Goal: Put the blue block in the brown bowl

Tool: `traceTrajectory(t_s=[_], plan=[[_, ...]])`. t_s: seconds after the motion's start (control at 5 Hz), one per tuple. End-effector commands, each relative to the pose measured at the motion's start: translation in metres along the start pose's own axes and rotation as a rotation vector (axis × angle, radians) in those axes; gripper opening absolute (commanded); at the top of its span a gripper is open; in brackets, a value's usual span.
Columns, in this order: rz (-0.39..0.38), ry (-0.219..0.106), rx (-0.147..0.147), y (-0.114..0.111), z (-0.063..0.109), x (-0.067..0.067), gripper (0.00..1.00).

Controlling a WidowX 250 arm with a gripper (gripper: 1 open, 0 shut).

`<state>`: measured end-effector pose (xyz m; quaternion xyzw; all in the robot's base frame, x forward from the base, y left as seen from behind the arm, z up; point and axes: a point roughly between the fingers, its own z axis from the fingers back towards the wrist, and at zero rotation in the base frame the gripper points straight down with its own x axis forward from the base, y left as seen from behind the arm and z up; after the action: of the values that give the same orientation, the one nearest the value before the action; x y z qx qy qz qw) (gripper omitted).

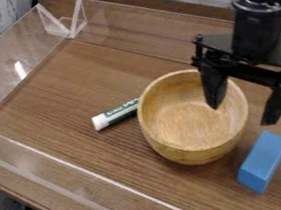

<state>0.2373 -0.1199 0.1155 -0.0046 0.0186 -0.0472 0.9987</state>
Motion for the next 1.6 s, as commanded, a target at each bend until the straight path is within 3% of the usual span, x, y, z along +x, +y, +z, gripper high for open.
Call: traceTrajectory(t_s=[0.0,0.6,1.4], plan=[[-0.009,-0.072,-0.024,-0.007,0.011,0.004,1.0],[-0.039,-0.091,-0.03,-0.019,-0.006,0.007,1.0],[-0.059,-0.125,-0.006,-0.029,-0.022,0.014,1.0]])
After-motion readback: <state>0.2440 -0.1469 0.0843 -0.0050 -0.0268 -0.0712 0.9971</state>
